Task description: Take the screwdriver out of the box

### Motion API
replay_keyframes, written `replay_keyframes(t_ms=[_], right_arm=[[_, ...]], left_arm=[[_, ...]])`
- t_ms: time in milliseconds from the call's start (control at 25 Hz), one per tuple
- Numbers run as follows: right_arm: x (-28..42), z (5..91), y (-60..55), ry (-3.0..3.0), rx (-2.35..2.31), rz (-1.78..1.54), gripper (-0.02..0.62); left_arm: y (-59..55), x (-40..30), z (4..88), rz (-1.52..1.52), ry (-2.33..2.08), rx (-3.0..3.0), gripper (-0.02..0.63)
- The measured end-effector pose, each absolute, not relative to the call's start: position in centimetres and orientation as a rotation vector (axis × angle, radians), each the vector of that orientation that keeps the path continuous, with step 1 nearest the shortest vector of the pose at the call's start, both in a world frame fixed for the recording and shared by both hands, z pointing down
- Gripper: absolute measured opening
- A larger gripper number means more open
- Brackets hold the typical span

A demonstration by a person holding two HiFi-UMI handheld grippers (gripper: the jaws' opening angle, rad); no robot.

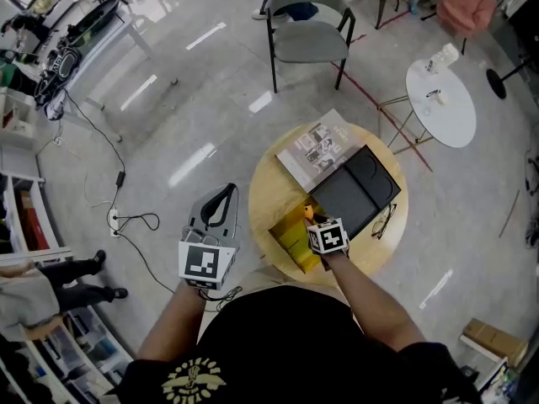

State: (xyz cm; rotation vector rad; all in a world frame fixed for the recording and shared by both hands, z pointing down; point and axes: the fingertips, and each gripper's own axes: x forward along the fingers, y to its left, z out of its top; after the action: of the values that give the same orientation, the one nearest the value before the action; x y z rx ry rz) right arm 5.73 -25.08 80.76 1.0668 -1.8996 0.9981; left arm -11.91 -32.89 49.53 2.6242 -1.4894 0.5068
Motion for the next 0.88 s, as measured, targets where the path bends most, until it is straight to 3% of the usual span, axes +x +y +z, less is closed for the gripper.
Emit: replay_keyframes(t_ms=[880], right_arm=[[7.2, 63.2, -22.7, -2.482, 1.05, 0.711, 0.121]], left_arm=[[-26.4, -10.4, 46.6, 0.425, -1.622, 2.581, 0.017]])
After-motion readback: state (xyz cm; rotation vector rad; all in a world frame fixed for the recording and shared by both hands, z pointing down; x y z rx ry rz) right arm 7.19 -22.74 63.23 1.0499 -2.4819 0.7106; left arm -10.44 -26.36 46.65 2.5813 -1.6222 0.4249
